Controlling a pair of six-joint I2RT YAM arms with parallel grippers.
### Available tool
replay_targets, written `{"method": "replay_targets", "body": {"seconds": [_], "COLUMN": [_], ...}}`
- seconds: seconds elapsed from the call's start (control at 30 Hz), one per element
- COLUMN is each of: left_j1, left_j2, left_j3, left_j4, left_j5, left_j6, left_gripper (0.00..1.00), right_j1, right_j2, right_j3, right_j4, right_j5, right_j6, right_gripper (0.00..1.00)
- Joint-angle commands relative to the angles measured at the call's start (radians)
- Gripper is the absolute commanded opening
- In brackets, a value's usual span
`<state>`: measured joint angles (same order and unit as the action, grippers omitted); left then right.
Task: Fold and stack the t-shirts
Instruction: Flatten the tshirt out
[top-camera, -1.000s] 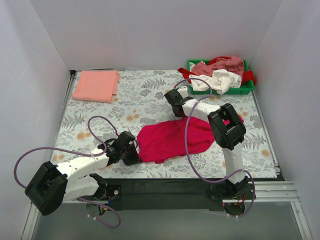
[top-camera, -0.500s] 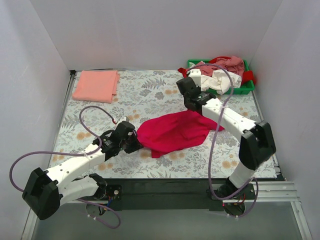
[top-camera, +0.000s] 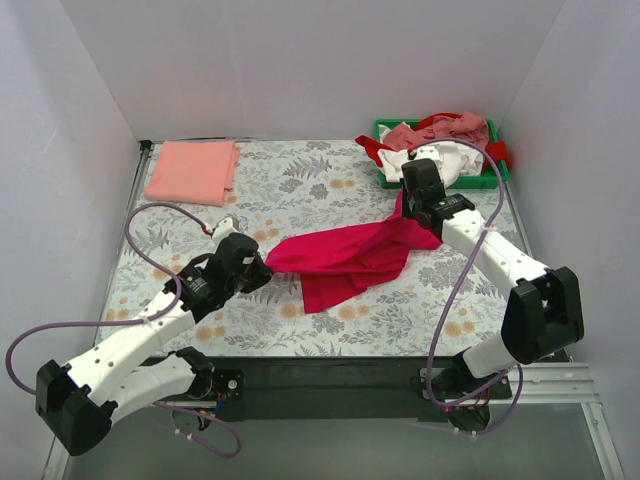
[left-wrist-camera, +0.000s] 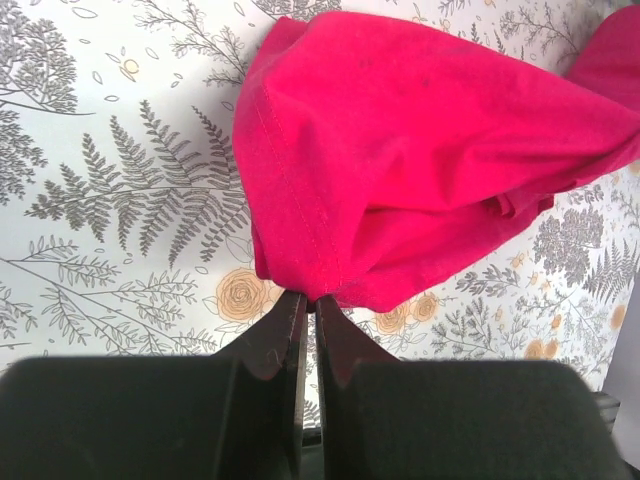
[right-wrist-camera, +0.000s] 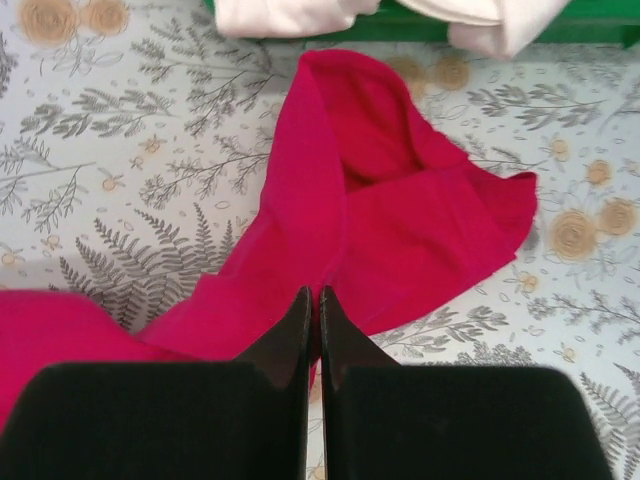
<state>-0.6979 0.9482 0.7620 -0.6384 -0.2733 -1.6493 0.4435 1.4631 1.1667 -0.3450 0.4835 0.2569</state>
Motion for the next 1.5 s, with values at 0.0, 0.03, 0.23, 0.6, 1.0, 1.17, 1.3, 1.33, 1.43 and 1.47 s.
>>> {"method": "replay_targets", "body": {"seconds": [0.0, 0.03, 0.23, 0.6, 1.0, 1.17, 1.3, 1.33, 1.43, 1.47], "left_j1": [-0.002, -0.002, -0.002, -0.002, -0.002, -0.002, -0.002, -0.002, -0.002, -0.002], "left_j2": [-0.038, -0.035, 0.011, 0.018, -0.017, -0.009, 0.004, 0.006, 0.017, 0.018], "left_j3": [-0.002, -0.021, -0.128, -0.213, -0.234, -0.231, -0.227, -0.225, -0.222, -0.222], "left_j4": [-0.034, -0.017, 0.042, 0.111, 0.109, 0.109, 0.111, 0.114, 0.114, 0.112], "left_j5": [-0.052, -0.032, 0.069, 0.129, 0.132, 0.131, 0.131, 0.131, 0.135, 0.137], "left_j6": [-0.009, -0.01, -0.041, -0.033, -0.03, -0.029, -0.026, -0.026, -0.021, -0.021], "left_gripper": [0.0, 0.0, 0.0, 0.0, 0.0, 0.0, 0.0, 0.0, 0.0, 0.0], "right_j1": [-0.003, -0.003, 0.021, 0.285, 0.417, 0.416, 0.417, 0.416, 0.416, 0.414], "right_j2": [0.045, 0.064, 0.157, 0.253, 0.431, 0.392, 0.365, 0.358, 0.332, 0.319], "right_j3": [-0.015, -0.01, 0.016, 0.077, 0.223, 0.185, 0.166, 0.163, 0.14, 0.136], "right_j4": [0.067, 0.069, 0.067, 0.045, -0.11, -0.118, -0.12, -0.12, -0.12, -0.12], "right_j5": [-0.163, -0.187, -0.338, -0.085, 0.276, 0.308, 0.325, 0.326, 0.331, 0.331], "right_j6": [-0.061, -0.064, -0.084, -0.053, 0.114, 0.189, 0.216, 0.217, 0.22, 0.22], "right_gripper": [0.01, 0.02, 0.44, 0.65, 0.73, 0.58, 0.51, 0.47, 0.36, 0.34]}}
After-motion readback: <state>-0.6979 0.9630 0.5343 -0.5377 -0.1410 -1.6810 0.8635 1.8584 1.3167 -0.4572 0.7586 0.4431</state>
